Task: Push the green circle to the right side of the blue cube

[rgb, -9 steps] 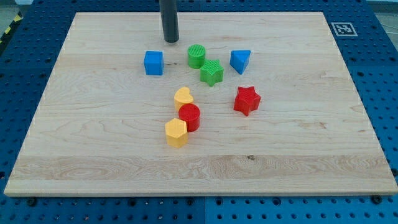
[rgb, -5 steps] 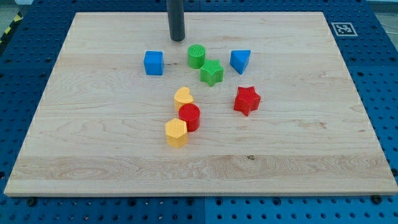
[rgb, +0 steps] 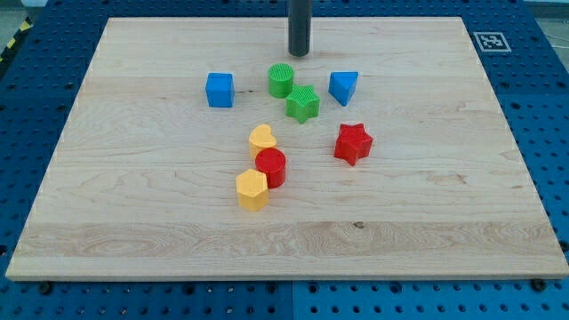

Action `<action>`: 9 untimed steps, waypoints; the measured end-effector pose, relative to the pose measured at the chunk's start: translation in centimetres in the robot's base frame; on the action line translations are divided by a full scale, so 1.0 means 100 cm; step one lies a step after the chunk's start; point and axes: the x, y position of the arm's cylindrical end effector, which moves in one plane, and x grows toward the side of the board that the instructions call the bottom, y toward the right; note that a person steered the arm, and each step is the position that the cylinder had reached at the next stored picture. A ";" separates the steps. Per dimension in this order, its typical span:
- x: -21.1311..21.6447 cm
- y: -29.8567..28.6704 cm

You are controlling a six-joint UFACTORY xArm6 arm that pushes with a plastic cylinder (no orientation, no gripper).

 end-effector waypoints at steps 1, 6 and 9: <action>0.006 0.018; 0.078 0.009; 0.078 0.009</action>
